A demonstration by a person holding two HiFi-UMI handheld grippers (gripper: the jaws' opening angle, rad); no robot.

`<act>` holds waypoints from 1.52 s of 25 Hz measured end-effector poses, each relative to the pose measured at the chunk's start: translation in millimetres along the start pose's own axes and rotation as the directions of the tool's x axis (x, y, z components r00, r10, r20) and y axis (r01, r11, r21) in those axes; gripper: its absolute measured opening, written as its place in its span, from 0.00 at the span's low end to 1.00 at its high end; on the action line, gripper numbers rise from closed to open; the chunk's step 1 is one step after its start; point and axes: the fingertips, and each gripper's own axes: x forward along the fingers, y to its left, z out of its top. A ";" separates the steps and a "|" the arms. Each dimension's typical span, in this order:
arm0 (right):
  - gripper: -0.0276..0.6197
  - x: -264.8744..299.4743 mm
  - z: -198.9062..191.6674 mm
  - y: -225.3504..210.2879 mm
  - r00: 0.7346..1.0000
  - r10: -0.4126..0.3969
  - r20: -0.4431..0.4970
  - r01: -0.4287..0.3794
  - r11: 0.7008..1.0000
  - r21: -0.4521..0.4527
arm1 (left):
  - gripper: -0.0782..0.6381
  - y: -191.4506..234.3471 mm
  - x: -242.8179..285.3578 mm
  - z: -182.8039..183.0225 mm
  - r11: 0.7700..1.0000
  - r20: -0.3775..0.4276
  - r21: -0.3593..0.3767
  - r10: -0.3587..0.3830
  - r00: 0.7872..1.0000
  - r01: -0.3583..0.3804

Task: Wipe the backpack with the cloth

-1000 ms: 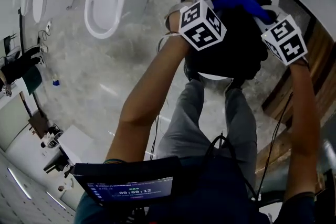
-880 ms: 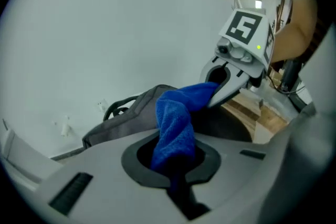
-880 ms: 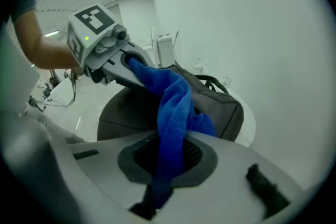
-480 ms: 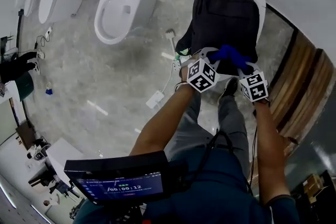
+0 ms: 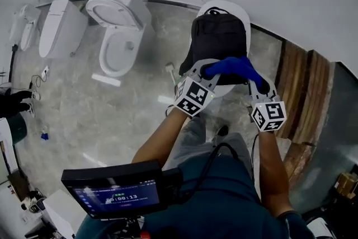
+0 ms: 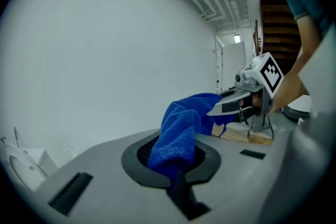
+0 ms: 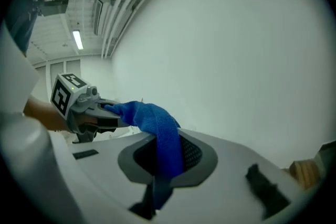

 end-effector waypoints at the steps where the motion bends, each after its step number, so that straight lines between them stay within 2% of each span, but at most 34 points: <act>1: 0.08 -16.9 19.1 6.3 0.998 -0.007 0.059 0.007 1.000 -0.002 | 0.15 -6.9 -14.8 20.4 1.000 0.034 0.017 0.003 0.999 -0.003; 4: 0.08 -72.4 67.3 29.0 0.975 0.002 0.222 0.002 1.000 -0.020 | 0.15 -33.9 -62.6 74.8 0.997 0.132 0.068 0.016 0.991 -0.025; 8: 0.08 -157.4 110.7 69.5 0.918 0.060 0.393 -0.040 0.997 -0.059 | 0.15 -82.5 -133.6 120.8 0.993 0.246 0.106 0.016 0.969 -0.044; 11: 0.08 -224.3 122.0 104.8 0.876 0.119 0.467 -0.086 0.992 -0.090 | 0.15 -130.6 -187.9 138.0 0.995 0.316 0.094 0.003 0.949 -0.035; 14: 0.08 -292.0 116.1 141.2 0.844 0.154 0.513 -0.134 0.988 -0.075 | 0.15 -188.1 -240.6 146.4 0.993 0.378 0.106 0.007 0.926 -0.050; 17: 0.08 -357.1 109.0 170.0 0.845 0.154 0.512 -0.129 0.988 -0.083 | 0.15 -243.7 -287.9 155.7 0.994 0.425 0.101 0.001 0.905 -0.049; 23: 0.08 -442.0 108.8 234.5 0.848 0.155 0.507 -0.115 0.987 -0.110 | 0.15 -311.9 -373.4 157.3 0.993 0.415 0.098 0.021 0.910 -0.068; 29: 0.08 -492.0 119.5 296.4 0.837 0.126 0.532 -0.099 0.992 -0.079 | 0.15 -339.0 -441.2 158.5 0.991 0.413 0.119 -0.001 0.911 -0.053; 38: 0.08 -529.3 88.0 405.4 0.853 0.027 0.522 -0.009 0.999 -0.038 | 0.15 -362.9 -536.9 104.6 0.992 0.430 0.109 -0.100 0.897 0.058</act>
